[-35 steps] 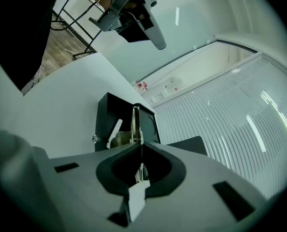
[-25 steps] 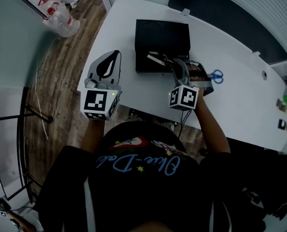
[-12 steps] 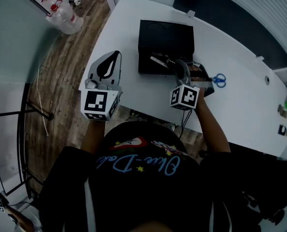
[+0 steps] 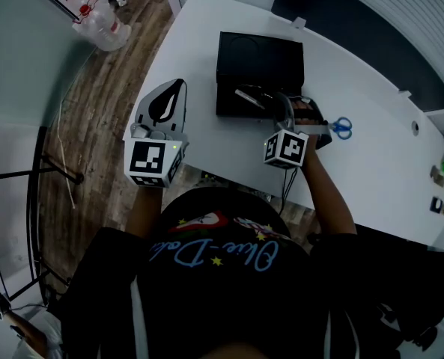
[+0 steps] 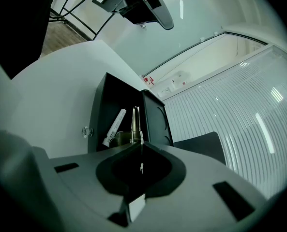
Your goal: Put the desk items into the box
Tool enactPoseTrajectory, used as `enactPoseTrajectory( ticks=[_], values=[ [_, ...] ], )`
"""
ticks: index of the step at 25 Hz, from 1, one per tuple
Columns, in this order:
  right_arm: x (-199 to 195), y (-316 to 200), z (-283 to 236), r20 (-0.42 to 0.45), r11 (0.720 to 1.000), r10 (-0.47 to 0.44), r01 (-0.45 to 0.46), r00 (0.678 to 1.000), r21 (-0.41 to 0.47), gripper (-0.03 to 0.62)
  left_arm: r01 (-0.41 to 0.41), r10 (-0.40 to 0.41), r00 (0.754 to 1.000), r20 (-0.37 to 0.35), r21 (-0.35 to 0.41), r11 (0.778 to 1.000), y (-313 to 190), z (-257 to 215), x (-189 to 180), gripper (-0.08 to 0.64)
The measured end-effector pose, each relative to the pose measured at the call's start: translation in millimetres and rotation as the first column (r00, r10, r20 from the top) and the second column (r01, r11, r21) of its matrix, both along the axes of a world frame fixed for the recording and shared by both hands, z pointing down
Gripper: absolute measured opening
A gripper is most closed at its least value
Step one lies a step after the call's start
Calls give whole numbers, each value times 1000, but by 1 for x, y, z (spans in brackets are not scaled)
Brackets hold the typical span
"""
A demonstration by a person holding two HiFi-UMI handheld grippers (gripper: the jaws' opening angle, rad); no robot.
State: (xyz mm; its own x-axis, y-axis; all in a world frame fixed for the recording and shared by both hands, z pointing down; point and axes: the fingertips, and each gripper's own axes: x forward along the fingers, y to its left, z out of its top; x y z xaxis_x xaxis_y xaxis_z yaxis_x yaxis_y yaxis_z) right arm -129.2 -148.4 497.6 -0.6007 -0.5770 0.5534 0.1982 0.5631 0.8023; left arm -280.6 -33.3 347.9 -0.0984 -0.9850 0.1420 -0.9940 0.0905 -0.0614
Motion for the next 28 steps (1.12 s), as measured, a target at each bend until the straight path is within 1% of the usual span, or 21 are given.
enactPoseTrajectory(
  ticks=[3, 8, 28],
  values=[
    [-1, -2, 3, -8, 1000, -4, 4, 1000, 3, 15, 0, 0, 1000, -5, 2, 1000, -2, 0, 0, 6],
    [-3, -7, 6, -13, 1000, -9, 9, 1000, 11, 15, 8, -8, 1000, 4, -23, 1000, -1, 9, -3, 6],
    [-10, -22, 20, -37, 1000, -25, 25, 999, 10, 15, 29, -28, 999, 18, -25, 999, -1, 6, -12, 6]
  ],
)
